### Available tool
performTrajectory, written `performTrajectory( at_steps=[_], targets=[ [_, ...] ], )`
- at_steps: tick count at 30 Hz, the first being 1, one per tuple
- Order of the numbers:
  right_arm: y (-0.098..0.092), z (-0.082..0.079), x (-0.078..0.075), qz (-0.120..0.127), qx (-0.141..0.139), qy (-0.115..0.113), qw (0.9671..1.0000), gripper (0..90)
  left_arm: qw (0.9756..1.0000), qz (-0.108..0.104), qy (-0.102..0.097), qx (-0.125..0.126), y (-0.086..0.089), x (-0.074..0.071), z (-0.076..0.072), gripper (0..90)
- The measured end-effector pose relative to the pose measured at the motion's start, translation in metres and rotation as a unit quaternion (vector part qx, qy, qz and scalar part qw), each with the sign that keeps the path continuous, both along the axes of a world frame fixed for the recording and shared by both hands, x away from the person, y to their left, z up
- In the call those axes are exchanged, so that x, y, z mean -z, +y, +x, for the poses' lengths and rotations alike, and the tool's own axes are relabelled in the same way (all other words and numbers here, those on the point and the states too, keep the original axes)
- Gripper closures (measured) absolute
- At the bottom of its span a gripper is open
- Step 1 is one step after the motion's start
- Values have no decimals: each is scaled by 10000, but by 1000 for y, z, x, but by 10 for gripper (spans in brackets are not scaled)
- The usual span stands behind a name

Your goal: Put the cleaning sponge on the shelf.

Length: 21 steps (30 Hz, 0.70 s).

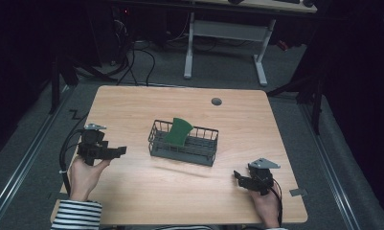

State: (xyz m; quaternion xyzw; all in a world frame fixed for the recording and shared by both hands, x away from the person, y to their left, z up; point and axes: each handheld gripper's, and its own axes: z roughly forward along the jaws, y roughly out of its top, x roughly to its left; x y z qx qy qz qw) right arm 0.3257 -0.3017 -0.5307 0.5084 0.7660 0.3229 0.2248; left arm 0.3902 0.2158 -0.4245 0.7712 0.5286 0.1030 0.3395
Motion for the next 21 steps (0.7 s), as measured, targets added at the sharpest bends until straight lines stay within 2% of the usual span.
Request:
performTrajectory(
  at_steps=[10, 19, 21],
  targets=[
    [0, 0, 0, 2, 3, -3, 10000, 316, 9993, -329, 3, -187, 17, 27, -13, 246],
    [0, 0, 0, 0, 7, -2, 10000, 316, 9990, -289, 86, -333, 15, 60, -21, 250],
    [0, 0, 0, 0, 7, -2, 10000, 316, 9990, -211, 117, -363, 13, 69, -21, 250]
  ],
)
